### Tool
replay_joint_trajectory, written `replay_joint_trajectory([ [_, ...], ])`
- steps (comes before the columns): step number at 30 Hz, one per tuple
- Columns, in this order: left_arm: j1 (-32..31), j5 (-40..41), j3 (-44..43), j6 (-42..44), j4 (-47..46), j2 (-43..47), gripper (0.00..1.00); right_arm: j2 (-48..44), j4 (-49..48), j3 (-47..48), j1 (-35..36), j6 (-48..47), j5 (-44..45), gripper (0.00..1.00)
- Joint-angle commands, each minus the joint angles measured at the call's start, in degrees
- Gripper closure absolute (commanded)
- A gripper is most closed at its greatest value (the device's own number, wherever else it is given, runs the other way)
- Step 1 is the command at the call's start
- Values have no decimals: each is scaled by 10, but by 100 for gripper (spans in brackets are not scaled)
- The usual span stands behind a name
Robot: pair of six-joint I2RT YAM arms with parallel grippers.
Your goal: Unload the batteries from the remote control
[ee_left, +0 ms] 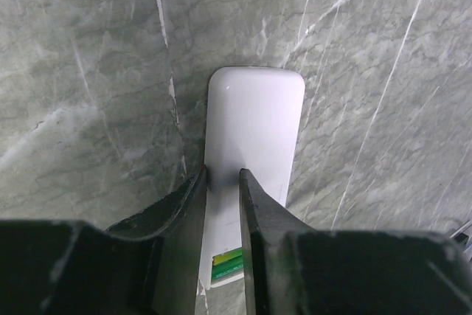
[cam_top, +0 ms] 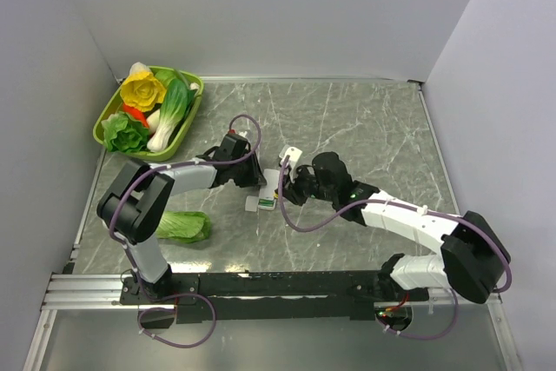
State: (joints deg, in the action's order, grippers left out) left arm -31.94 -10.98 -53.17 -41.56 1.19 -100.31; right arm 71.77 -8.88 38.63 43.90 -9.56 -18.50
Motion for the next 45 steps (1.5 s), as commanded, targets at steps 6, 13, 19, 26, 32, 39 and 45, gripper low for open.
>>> replay_joint_trajectory([
  [6,-2,-23,6,-6,-34,-2,74,35,47,57,14,-30,24,100],
  [13,-2,-26,24,-15,-44,8,75,47,61,71,21,-28,33,100],
  [19,-2,-26,33,-20,-37,19,77,68,86,95,26,-22,55,100],
  [26,-2,-24,54,-26,-31,40,80,102,146,131,29,-17,85,100],
  [32,-2,-18,54,-23,-20,53,80,105,151,134,30,-8,87,100],
  [39,-2,-26,60,-25,-21,61,82,101,168,142,30,-8,93,100],
  [45,-2,13,57,-12,7,71,88,105,186,154,29,-9,88,100],
])
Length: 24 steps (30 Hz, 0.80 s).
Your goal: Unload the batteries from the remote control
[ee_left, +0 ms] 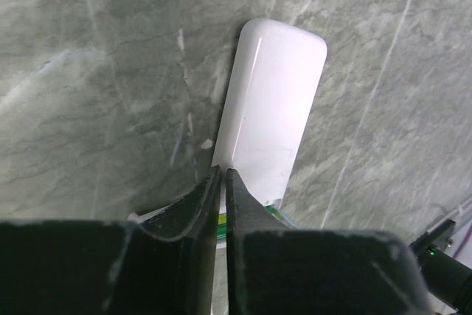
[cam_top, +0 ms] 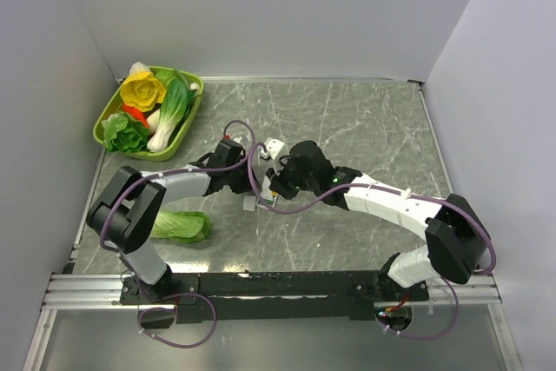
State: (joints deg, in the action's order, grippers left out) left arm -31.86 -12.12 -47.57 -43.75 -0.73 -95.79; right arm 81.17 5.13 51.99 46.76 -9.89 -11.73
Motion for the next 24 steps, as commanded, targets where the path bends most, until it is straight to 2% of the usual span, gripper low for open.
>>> replay_joint_trajectory([
  [1,-3,27,1,10,28,29,88,12,47,22,2,-6,21,100],
  [5,-3,12,5,16,22,37,79,10,48,22,2,-4,16,100],
  [10,-3,-25,9,12,-9,25,76,14,54,27,3,-1,9,100],
  [24,-3,-40,27,-4,-34,0,80,36,58,29,3,8,14,100],
])
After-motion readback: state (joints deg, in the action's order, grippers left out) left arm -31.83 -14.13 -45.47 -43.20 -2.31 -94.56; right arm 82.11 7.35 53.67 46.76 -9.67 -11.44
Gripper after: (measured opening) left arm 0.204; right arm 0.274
